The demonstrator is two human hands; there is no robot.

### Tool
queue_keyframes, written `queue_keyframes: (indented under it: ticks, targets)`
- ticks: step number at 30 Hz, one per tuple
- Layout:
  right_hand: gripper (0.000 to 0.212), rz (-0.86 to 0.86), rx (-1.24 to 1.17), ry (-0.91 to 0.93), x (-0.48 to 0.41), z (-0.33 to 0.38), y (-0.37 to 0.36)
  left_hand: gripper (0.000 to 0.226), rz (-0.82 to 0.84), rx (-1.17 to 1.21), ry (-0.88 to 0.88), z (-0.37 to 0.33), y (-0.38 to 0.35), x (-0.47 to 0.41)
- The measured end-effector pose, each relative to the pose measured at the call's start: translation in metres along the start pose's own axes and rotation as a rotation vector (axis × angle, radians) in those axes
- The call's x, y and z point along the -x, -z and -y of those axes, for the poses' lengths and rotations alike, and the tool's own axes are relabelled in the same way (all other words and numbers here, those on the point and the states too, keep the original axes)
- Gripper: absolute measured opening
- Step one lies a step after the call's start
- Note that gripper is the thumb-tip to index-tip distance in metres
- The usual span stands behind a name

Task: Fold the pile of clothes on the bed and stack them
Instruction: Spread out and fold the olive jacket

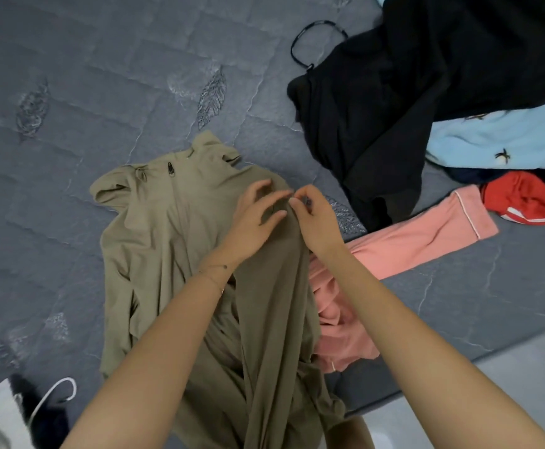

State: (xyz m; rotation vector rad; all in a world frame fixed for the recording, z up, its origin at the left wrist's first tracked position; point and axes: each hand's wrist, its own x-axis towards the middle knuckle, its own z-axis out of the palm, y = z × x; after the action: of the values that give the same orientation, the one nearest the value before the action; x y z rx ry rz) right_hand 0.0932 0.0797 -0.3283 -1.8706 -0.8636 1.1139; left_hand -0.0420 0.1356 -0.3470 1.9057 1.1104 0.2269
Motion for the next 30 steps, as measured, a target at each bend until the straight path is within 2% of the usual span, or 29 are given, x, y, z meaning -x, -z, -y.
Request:
queue_keyframes:
  ticks: [4, 8, 10, 13, 17, 22, 24, 26, 28, 30]
  targets:
    - [0.009, 0.018, -0.078, -0.091, -0.012, 0.001, 0.015, 0.01, -0.104, 0.015, 0.009, -0.018, -0.003, -0.024]
    - [0.024, 0.064, -0.168, -0.263, -0.01, -0.007, 0.02, 0.01, -0.175, 0.061, 0.07, -0.034, -0.005, -0.044]
    - [0.029, 0.178, -0.217, -0.338, -0.008, -0.013, 0.022, 0.01, -0.244, 0.012, 0.117, -0.04, -0.01, -0.053]
    - [0.035, 0.335, -0.145, -0.393, -0.004, -0.022, 0.021, 0.011, -0.262, 0.052, 0.148, -0.047, -0.015, -0.063]
    - [0.012, 0.215, -0.032, -0.406, 0.0, -0.036, 0.02, 0.016, -0.309, 0.153, 0.171, -0.049, -0.02, -0.074]
    - [0.025, 0.085, -0.203, -0.548, -0.016, -0.043, 0.036, 0.017, -0.364, 0.233, 0.209, -0.05, -0.023, -0.082]
    - [0.02, -0.047, -0.228, -0.521, -0.028, -0.041, 0.052, 0.014, -0.351, 0.178, 0.234, -0.049, -0.022, -0.086]
    - [0.012, -0.156, -0.218, -0.397, -0.041, -0.034, 0.072, 0.009, -0.283, -0.003, 0.26, -0.048, -0.022, -0.088]
    - [0.009, -0.15, -0.187, -0.268, -0.053, -0.021, 0.09, 0.02, -0.186, -0.182, 0.189, -0.056, -0.024, -0.089]
    - [0.008, -0.072, -0.138, -0.182, -0.063, -0.009, 0.102, 0.037, -0.003, -0.169, 0.057, -0.07, -0.026, -0.093]
